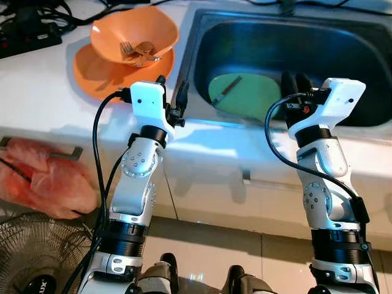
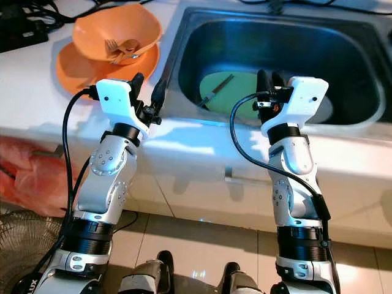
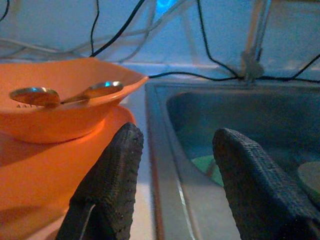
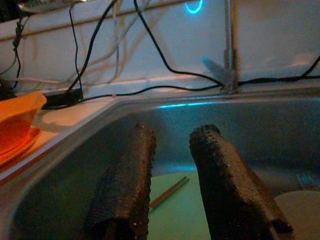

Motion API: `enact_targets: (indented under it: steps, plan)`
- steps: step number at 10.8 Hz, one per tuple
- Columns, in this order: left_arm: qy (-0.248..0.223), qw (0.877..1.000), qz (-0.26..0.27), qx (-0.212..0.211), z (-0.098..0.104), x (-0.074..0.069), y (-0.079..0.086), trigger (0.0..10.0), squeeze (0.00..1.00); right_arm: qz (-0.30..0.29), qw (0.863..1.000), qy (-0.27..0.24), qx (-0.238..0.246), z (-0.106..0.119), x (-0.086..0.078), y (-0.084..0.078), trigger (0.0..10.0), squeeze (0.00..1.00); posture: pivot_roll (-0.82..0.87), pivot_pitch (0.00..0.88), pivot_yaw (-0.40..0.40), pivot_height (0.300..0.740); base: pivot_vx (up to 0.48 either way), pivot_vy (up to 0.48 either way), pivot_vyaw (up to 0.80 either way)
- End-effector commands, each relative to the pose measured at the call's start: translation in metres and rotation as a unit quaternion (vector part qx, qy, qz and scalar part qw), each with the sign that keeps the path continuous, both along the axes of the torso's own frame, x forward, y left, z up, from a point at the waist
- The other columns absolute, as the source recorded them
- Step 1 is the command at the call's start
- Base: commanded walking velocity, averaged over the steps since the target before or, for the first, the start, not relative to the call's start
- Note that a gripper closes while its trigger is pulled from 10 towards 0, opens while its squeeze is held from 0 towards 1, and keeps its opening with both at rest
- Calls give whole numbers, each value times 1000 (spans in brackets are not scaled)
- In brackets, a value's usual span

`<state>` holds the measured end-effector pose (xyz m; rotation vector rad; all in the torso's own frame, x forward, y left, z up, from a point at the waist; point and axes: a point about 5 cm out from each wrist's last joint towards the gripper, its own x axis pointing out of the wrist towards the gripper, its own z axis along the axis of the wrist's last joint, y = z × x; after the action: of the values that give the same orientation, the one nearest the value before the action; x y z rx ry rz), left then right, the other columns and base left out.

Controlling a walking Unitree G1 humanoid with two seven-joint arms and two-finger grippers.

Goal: Kitchen organization

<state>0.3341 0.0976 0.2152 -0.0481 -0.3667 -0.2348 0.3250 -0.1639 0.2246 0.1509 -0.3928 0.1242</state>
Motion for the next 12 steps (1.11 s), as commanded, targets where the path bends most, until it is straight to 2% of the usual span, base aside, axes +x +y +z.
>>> enact_targets:
  steps: [1,7,12]
  plan:
    - [0,1000,4,1,0,1,-1,10000,0,0,1000,3,-1,-2,-2,0,10000,0,87,228,35,740,442,0,0]
    - [-3,1000,1,0,0,0,-3,10000,0,5,1000,6,-1,-3,-2,2,10000,0,86,232,35,740,414,0,0]
    - [-9,1000,-10,-8,1,-1,-6,10000,0,7,1000,7,0,-4,-1,2,10000,0,85,223,30,740,0,0,0]
